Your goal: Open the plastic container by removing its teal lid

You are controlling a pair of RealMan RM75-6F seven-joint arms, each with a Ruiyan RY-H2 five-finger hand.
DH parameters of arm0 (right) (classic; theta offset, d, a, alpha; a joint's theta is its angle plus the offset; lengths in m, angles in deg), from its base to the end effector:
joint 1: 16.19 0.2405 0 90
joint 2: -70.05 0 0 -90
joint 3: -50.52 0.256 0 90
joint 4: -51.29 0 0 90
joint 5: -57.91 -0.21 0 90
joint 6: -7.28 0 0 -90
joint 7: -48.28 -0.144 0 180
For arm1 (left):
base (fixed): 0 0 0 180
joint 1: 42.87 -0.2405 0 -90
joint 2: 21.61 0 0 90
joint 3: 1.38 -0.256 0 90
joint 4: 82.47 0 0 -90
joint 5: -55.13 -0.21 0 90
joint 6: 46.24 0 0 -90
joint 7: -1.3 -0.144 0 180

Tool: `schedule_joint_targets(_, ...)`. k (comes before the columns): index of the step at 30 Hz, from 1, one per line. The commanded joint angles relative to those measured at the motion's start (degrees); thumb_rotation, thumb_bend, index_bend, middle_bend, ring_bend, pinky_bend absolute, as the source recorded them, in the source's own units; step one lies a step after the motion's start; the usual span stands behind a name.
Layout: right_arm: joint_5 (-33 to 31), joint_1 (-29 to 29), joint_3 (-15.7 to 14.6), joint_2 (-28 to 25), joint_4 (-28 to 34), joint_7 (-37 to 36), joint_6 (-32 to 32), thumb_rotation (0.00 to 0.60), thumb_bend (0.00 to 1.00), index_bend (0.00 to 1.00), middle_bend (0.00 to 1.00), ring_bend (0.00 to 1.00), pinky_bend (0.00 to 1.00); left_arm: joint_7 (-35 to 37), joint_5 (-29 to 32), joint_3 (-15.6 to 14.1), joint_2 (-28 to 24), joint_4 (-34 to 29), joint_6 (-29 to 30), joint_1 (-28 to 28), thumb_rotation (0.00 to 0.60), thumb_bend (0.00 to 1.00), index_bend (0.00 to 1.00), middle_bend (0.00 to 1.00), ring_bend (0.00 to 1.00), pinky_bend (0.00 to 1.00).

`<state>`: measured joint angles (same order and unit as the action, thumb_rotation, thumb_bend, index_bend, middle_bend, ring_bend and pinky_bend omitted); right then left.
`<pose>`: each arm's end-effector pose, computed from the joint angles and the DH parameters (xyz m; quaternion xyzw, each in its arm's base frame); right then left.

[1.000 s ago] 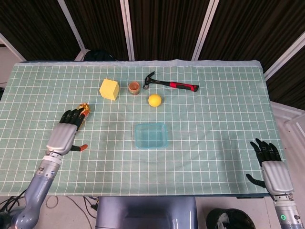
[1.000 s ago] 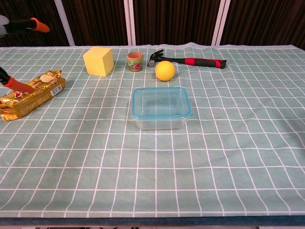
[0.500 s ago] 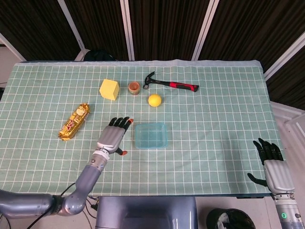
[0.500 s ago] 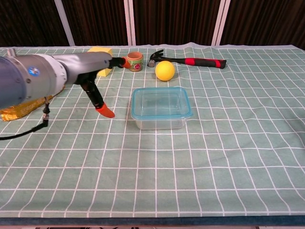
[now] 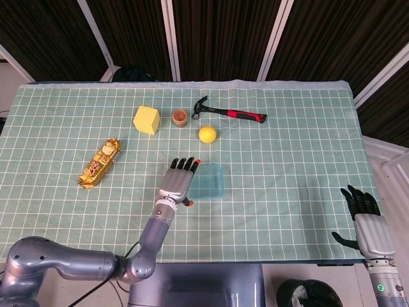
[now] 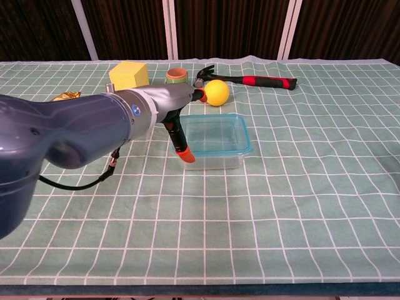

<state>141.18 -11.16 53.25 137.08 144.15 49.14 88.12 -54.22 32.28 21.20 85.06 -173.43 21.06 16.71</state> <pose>-0.3141 -0.1804 0.1338 0.5879 -0.4332 0.3726 0.5726 -0.0187 0.3288 -0.0845 -0.7305 -0.4454 -0.2902 0.4286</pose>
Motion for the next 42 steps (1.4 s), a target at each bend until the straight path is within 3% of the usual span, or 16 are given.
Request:
schedule_joint_targets(1,-0.3,0.0,0.0,0.0,0.3,-0.1,-0.2,0.6,0.24,0.0,0.0,0.0,0.0,0.1,2.5,1.2,2.0,2.5,-0.9,1.7,0.6,0.0,0.0,0.0,0.0,0.02)
schedule_joint_targets(12,-1.0,0.0,0.1,-0.2,0.9,-0.2,-0.8,0.6,0.24,0.0,0.0,0.0,0.0,0.8,5.7,3.3,5.4,8.7,-3.4,5.1,0.6,0.0,0.0,0.0,0.0,0.04)
schedule_joint_targets(14,-1.0,0.0,0.1,-0.3,1.0,-0.1,-0.8,0.6,0.24,0.0,0.0,0.0,0.0,1.3,6.1,3.9,5.9,10.2,-4.0,5.7,0.6,0.0,0.0,0.0,0.0,0.09)
schedule_joint_targets(16,-1.0,0.0,0.1,-0.3,1.1,0.0,-0.8,0.6,0.24,0.0,0.0,0.0,0.0,1.5,6.6,4.4,6.5,12.0,-4.8,6.5,0.6,0.01,0.0,0.02,0.03,0.2)
schedule_joint_targets(19,-1.1,0.0,0.1,-0.3,1.1,0.1,-0.9,0.6,0.24,0.0,0.0,0.0,0.0,2.6,5.6,4.4,7.5,14.1,-5.4,7.1,0.6,0.08,0.08,0.16,0.18,0.36)
schedule_joint_targets(21,-1.1,0.0,0.1,-0.4,1.2,0.1,-0.9,0.6,0.24,0.0,0.0,0.0,0.0,3.7,4.3,3.9,7.9,15.1,-5.8,7.1,0.6,0.1,0.14,0.23,0.26,0.4)
schedule_joint_targets(25,-1.2,0.0,0.1,-0.4,1.3,0.2,-0.9,0.6,0.24,0.0,0.0,0.0,0.0,5.0,1.0,2.1,7.5,15.8,-6.9,6.7,0.6,0.11,0.16,0.26,0.29,0.43)
schedule_joint_targets(30,-1.3,0.0,0.0,-0.5,1.4,1.2,-1.0,0.6,0.24,0.0,0.0,0.0,0.0,7.4,-4.2,-1.5,3.7,14.7,-12.7,5.1,0.6,0.11,0.16,0.26,0.29,0.43)
schedule_joint_targets(35,-1.1,0.2,0.3,-0.4,1.6,2.9,-0.6,0.6,0.24,0.0,0.0,0.0,0.0,13.1,-14.4,-5.4,-1.6,13.9,-20.4,3.0,0.6,0.11,0.16,0.26,0.29,0.43)
schedule_joint_targets(42,-0.5,2.1,0.9,1.2,3.0,5.8,-2.1,0.6,0.24,0.0,0.0,0.0,0.0,25.2,-26.9,-6.0,-4.0,15.1,-27.3,1.3,0.6,0.11,0.16,0.26,0.29,0.43)
